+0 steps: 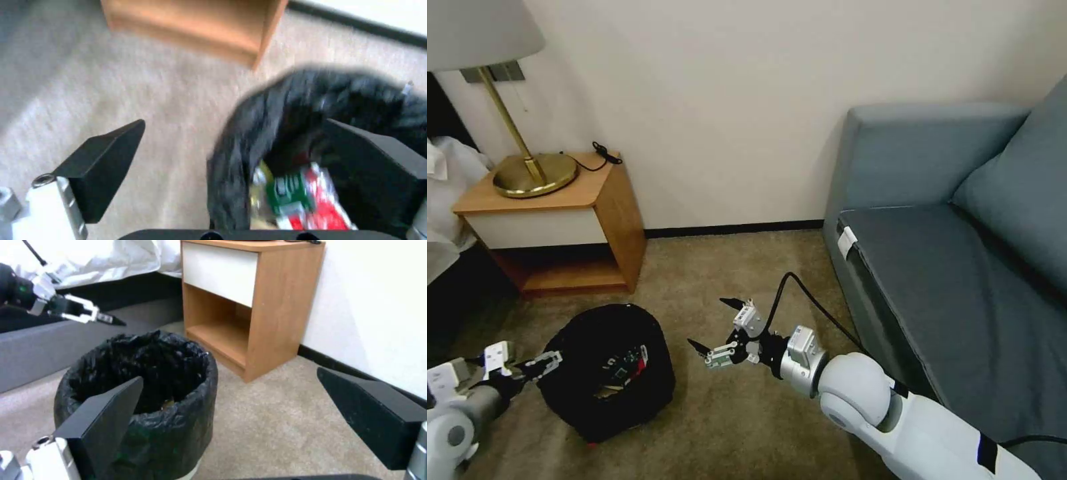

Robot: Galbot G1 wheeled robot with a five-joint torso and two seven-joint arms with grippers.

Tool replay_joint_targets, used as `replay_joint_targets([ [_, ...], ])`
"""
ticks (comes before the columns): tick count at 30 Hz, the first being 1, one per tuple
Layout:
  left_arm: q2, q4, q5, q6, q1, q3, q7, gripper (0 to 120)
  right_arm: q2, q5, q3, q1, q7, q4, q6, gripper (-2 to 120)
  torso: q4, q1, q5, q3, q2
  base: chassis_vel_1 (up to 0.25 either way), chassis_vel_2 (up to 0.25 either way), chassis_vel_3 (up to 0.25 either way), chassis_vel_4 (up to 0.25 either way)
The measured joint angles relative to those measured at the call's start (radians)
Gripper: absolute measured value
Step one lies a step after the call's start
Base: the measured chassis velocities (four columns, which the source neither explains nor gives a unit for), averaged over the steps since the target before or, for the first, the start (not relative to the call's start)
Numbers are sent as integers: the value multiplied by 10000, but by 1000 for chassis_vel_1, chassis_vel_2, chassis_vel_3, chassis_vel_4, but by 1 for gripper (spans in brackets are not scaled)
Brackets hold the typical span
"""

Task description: Pick up the trash bin, then pick up the garbage on the floor and place it into the trash bin.

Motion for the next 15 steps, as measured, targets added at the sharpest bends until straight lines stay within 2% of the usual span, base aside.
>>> replay_joint_targets([
  [1, -12, -68, 87, -248, 37, -36, 90, 100, 10, 6, 33, -28, 39, 12, 29, 100, 0, 0, 0, 0, 0, 0, 0, 0, 0],
  [2, -12, -68, 87, -248, 37, -36, 90, 100, 10, 6, 33, -28, 39, 12, 29, 100, 0, 0, 0, 0, 0, 0, 0, 0, 0],
  [4, -44, -197, 501, -1247, 131, -84, 348, 100, 26, 15, 129, -138, 224, 23, 201, 100, 0, 0, 1, 0, 0, 0, 0, 0, 0],
  [6, -77, -316, 1244, -2799, 247, 1, 559, 100, 83, -7, 362, -360, 519, 34, 659, 100, 0, 0, 0, 0, 0, 0, 0, 0, 0],
  [7, -77, -316, 1244, -2799, 247, 1, 559, 100, 83, -7, 362, -360, 519, 34, 659, 100, 0, 0, 0, 0, 0, 0, 0, 0, 0],
  [8, -125, -516, 1556, -3701, 361, 101, 701, 100, 160, -43, 666, -612, 694, 109, 916, 100, 1, 0, 0, 0, 0, 0, 0, 0, 0],
  [9, -189, -688, 1723, -4250, 424, 187, 783, 100, 235, -117, 948, -868, 826, 203, 1089, 100, 1, -1, 3, 0, 0, 0, 0, 0, 0],
  [10, -189, -688, 1723, -4250, 424, 187, 783, 100, 235, -117, 948, -868, 826, 203, 1089, 100, 1, -1, 3, 0, 0, 0, 0, 0, 0],
  [11, -282, -911, 1897, -4752, 507, 320, 843, 100, 332, -300, 1406, -1225, 941, 343, 1299, 100, 2, 0, 3, 0, 0, 0, 0, 0, 0],
  [12, -335, -1027, 1977, -4972, 544, 407, 863, 100, 375, -413, 1617, -1410, 979, 424, 1403, 100, 0, 0, 2, 0, 0, 0, 0, 0, 0],
  [13, -534, -1368, 2347, -5697, 639, 749, 907, 100, 573, -976, 2365, -2228, 1056, 704, 1723, 100, 0, 0, 3, -1, 0, 0, 0, 0, 0],
  [14, -637, -1498, 2563, -6053, 691, 920, 918, 100, 680, -1272, 2692, -2649, 1059, 850, 1852, 100, -2, -1, 3, -1, 1, 0, 0, 0, 0],
  [15, -637, -1498, 2563, -6053, 691, 920, 918, 100, 680, -1272, 2692, -2649, 1059, 850, 1852, 100, -2, -1, 3, -1, 1, 0, 0, 0, 0],
])
